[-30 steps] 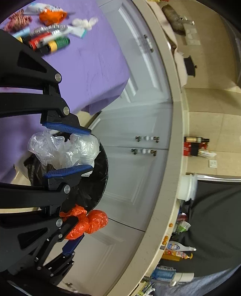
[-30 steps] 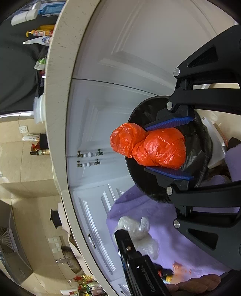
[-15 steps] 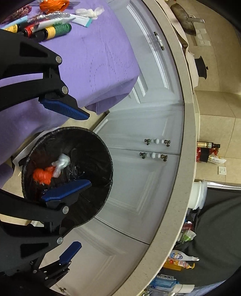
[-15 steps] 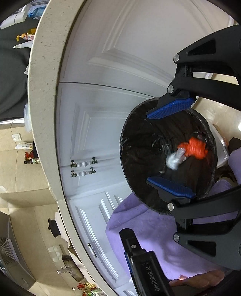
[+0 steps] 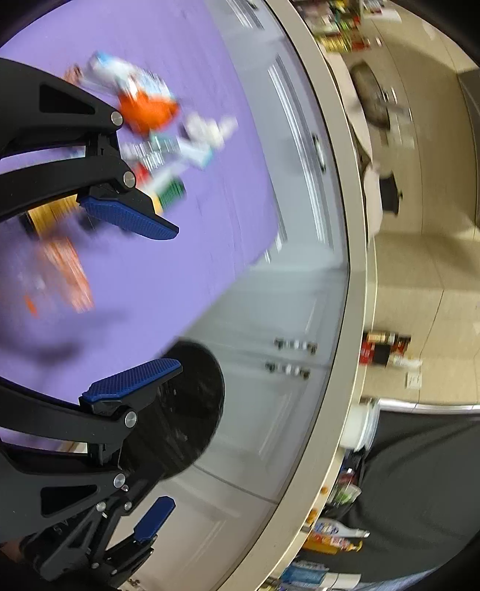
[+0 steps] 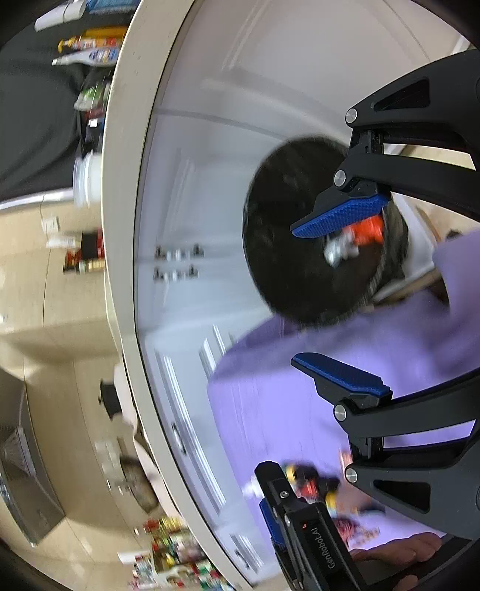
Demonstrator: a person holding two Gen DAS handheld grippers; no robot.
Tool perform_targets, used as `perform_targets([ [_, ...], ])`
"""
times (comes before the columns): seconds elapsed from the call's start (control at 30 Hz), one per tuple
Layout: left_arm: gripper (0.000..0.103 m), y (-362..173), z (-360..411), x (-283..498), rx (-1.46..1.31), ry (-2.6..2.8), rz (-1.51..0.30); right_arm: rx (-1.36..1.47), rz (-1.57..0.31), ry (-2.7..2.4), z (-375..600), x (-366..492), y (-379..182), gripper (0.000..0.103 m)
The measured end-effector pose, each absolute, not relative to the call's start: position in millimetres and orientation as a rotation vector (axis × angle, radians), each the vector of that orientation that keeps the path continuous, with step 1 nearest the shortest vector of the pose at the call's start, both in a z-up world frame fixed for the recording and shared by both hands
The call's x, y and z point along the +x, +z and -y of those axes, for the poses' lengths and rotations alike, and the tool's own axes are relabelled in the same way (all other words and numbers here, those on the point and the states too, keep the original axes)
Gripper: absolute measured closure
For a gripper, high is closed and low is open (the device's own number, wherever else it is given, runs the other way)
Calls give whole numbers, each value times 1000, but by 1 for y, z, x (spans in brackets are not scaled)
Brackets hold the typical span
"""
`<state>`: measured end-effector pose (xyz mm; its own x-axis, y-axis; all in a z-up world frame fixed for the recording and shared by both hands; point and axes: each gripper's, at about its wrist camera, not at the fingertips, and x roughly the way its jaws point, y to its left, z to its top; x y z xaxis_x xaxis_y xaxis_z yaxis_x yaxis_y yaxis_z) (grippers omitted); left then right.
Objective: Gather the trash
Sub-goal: 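Grasp the pink wrapper with the right gripper while the left grasps the checked ribbon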
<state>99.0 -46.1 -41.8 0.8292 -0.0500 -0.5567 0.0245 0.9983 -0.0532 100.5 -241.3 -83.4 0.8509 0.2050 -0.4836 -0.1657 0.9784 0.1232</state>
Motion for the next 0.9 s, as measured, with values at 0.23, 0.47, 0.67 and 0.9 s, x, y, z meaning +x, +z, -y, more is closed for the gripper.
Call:
perform_targets([
  [0.23,38,-45,-11,55,-44,73,-589,37,-535,319,180,73,-86,40],
  [0.47,38,-59,-52,27,-39,164,-601,-19,-564,412,129,57,-96,40],
  [0.67,37,-73,-76,16,-72,194,-634,-71,-590,434,102,54,-106,44],
  [0.9,37,-81,-79,13,-82,168,-642,-94,-641,452,96,58,-116,80],
])
